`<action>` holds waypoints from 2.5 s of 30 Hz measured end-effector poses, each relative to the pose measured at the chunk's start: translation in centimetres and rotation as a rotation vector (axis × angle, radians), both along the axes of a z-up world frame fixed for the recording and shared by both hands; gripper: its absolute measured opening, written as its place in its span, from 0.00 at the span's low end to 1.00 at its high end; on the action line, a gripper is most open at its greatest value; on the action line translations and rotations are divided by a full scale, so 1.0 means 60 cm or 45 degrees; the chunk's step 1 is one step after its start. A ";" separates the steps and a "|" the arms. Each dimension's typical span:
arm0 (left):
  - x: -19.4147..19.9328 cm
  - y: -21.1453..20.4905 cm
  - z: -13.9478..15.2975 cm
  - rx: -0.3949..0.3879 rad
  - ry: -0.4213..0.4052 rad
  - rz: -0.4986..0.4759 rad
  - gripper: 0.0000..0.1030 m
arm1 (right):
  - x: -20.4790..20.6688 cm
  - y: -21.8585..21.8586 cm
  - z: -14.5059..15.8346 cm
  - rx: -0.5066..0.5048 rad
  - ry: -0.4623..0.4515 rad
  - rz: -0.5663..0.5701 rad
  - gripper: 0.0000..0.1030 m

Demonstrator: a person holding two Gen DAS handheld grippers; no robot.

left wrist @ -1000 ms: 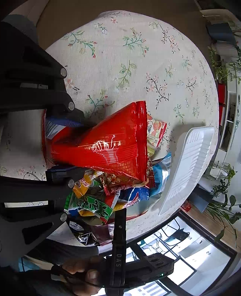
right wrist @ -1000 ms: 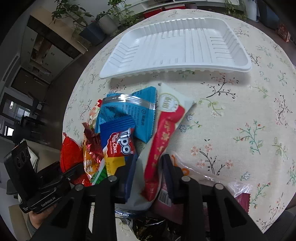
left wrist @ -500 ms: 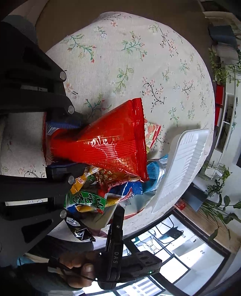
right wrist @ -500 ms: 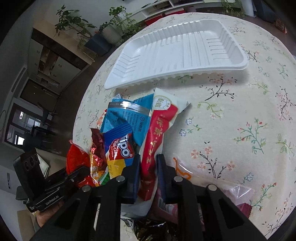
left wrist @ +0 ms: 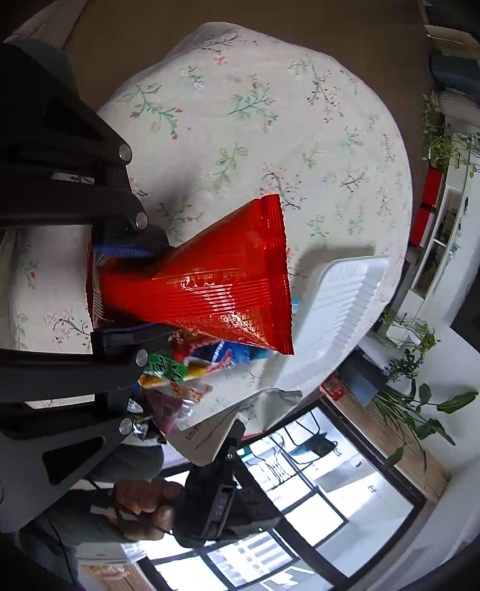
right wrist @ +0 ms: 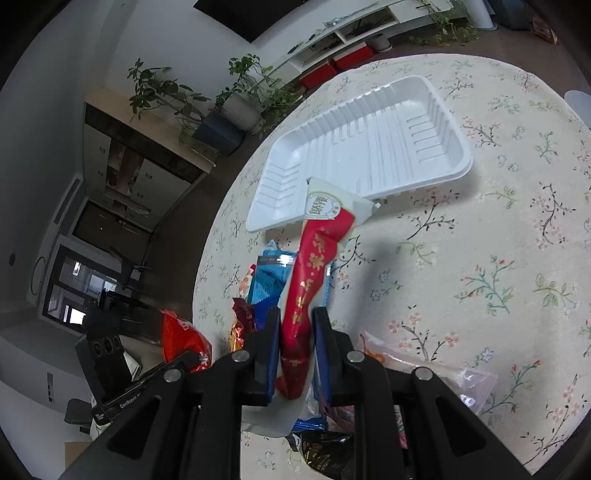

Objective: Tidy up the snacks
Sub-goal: 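Carry both packets to the white tray and open both grippers to release them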

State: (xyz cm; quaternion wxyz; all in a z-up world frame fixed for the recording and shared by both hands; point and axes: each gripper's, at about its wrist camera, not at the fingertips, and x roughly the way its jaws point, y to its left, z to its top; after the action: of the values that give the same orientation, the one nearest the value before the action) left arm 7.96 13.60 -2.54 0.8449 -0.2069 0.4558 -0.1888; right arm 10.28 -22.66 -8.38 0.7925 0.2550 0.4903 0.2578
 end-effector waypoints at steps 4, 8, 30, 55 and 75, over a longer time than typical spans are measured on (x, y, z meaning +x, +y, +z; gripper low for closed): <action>0.020 0.019 0.030 0.011 -0.040 0.006 0.23 | 0.017 -0.046 0.007 0.024 -0.017 -0.085 0.19; 0.063 0.037 0.069 0.050 -0.089 0.001 0.23 | 0.040 -0.113 0.021 0.019 -0.048 -0.218 0.19; 0.451 -0.143 0.047 0.352 0.015 -0.327 0.23 | 0.282 -0.048 0.004 -0.316 -0.106 -0.073 0.19; 0.442 -0.202 -0.016 0.425 0.094 -0.323 0.25 | 0.316 0.006 -0.058 -0.618 -0.112 0.021 0.20; 0.293 -0.143 0.128 0.372 -0.246 -0.207 1.00 | 0.171 -0.115 0.085 -0.267 -0.338 -0.139 0.86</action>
State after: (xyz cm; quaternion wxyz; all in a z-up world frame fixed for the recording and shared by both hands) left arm 25.54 5.01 5.15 0.8878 -0.0253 0.4103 -0.2071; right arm 20.56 -29.54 -3.26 0.8854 0.1608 0.3909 0.1933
